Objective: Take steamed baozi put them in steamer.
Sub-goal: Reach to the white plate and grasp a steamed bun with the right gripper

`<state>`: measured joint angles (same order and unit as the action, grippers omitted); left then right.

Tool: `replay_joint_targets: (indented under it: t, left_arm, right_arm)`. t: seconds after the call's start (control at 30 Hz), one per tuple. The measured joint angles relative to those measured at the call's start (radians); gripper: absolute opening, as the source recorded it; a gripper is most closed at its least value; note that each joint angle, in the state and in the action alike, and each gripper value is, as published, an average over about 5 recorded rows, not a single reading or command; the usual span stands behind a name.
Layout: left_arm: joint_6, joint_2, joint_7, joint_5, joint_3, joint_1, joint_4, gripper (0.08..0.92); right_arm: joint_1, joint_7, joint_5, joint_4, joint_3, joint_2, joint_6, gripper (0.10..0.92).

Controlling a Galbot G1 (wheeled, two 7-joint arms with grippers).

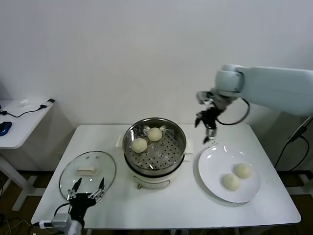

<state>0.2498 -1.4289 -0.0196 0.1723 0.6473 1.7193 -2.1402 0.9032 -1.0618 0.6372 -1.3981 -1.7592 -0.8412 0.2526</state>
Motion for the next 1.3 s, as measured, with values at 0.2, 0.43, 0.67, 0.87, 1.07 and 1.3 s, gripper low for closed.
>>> replay_joint_targets:
  t: [0.2, 0.43, 0.67, 0.87, 1.07, 1.3]
  left_arm:
    - [0.007, 0.0, 0.0, 0.0, 0.006, 0.001, -0.001, 0.823]
    - [0.009, 0.002, -0.001, 0.0, 0.01, 0.005, 0.002, 0.823]
    - [0.01, 0.007, 0.0, 0.001, 0.012, 0.003, 0.008, 0.823]
    - [0.01, 0.008, 0.001, 0.001, 0.009, -0.002, 0.016, 0.823]
    - [0.01, 0.009, 0.002, 0.002, 0.009, -0.003, 0.02, 0.823]
    - [0.012, 0.01, 0.001, 0.002, 0.009, -0.004, 0.02, 0.823]
  right_arm:
    - [-0.116, 0.026, -0.114, -0.03, 0.037, 0.142, 0.009, 0.823]
    - [-0.283, 0.061, -0.216, -0.022, 0.129, 0.226, 0.027, 0.823]
    - [-0.424, 0.101, -0.278, 0.001, 0.212, 0.254, 0.05, 0.823]
    - [-0.519, 0.133, -0.315, 0.021, 0.271, 0.258, 0.069, 0.823]
    - [-0.599, 0.157, -0.342, 0.035, 0.325, 0.255, 0.086, 0.823]
    - [-0.648, 0.171, -0.37, 0.041, 0.369, 0.256, 0.096, 0.774]
